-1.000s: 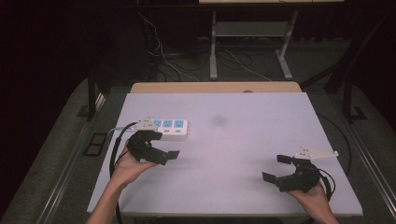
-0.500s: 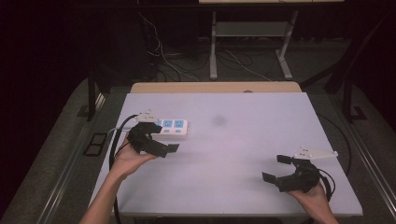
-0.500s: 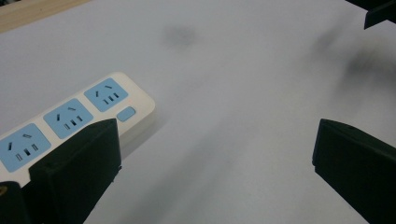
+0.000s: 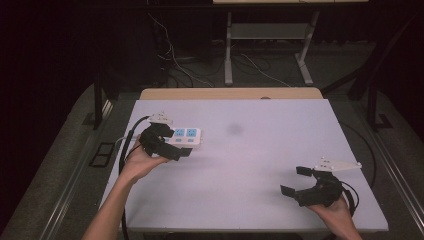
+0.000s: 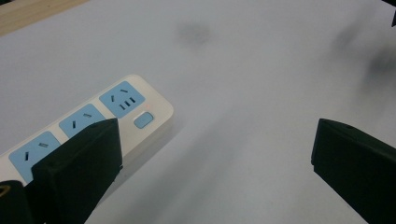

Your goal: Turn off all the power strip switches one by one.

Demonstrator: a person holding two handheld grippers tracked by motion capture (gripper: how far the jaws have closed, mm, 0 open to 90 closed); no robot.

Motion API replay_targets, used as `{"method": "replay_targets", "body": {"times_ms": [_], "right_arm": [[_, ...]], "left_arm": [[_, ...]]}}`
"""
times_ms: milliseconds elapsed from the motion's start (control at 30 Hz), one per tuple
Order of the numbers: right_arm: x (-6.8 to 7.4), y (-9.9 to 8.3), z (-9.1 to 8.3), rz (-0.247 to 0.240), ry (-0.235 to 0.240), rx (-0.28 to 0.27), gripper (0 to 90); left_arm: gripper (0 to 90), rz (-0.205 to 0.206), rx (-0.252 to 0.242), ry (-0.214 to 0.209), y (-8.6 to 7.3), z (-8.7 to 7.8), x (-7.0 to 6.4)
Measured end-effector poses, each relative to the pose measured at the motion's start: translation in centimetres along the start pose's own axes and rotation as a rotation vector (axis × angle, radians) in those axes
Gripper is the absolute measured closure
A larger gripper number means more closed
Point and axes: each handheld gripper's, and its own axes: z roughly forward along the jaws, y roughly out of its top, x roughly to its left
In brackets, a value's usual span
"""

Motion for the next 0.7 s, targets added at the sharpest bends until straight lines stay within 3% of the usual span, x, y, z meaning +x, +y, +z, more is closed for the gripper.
{"method": "replay_targets", "body": {"times_ms": [700], "right_arm": [[-0.1, -0.1, -0.1, 0.008, -0.005, 0.007, 0.6]], "left_arm": [[5.0, 0.034, 0.050, 0.009, 2.5, 1.8, 1.5]]}}
